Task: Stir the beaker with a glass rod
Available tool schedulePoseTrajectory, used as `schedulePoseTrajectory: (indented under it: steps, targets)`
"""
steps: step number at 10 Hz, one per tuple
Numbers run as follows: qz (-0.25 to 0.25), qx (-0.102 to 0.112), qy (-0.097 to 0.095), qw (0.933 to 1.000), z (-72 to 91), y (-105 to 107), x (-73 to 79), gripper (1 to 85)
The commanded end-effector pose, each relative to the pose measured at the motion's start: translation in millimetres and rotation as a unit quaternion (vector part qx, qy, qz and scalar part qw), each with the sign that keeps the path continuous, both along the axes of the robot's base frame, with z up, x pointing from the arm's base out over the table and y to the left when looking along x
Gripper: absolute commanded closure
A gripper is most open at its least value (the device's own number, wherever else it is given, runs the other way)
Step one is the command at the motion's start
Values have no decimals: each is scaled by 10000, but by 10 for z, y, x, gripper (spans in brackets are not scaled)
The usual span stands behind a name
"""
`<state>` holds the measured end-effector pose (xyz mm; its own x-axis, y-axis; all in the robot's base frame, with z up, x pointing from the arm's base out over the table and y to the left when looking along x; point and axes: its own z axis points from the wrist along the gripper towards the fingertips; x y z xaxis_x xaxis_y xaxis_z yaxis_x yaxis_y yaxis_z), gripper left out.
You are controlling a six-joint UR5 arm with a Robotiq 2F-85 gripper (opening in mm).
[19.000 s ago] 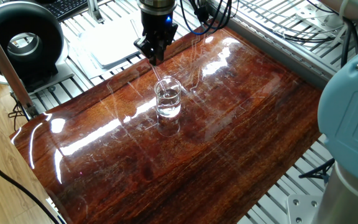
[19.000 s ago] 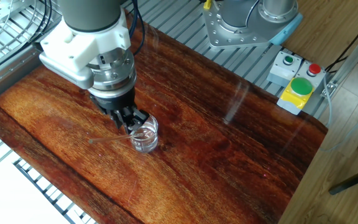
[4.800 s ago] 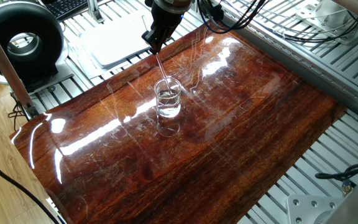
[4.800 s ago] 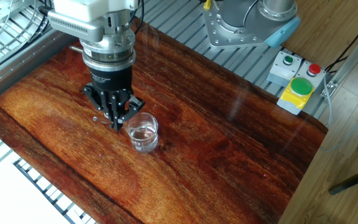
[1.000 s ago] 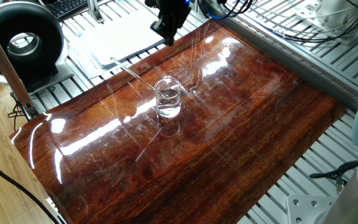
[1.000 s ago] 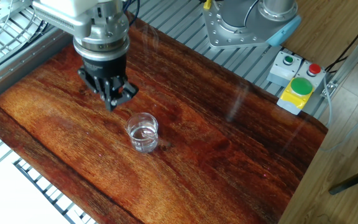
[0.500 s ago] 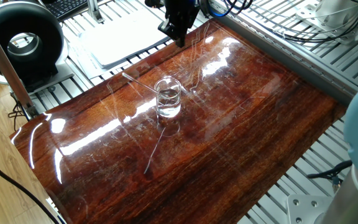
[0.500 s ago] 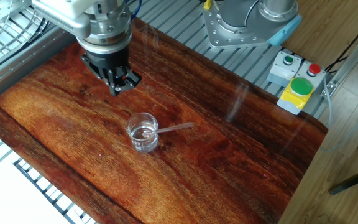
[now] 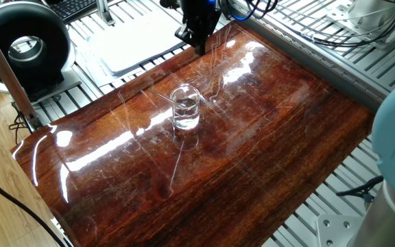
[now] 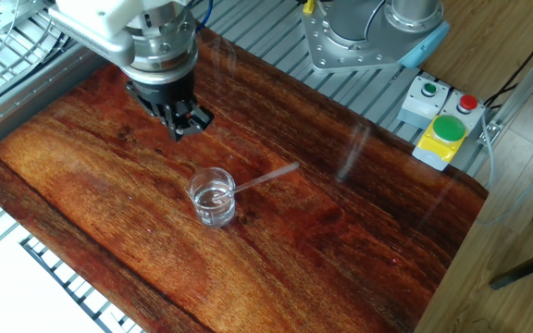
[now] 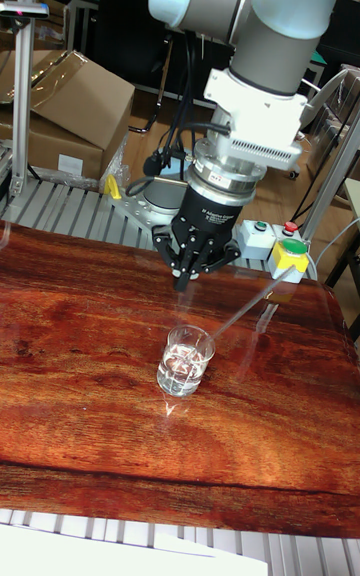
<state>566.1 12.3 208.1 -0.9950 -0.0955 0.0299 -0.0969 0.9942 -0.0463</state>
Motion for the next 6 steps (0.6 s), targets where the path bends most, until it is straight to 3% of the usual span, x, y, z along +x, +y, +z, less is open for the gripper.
schedulePoseTrajectory:
  steps: [1,6]
  targets:
    - [-55,164,61,9998,-38,87,-6,847]
    - [-109,193,59,9997,-51,102,-1,847]
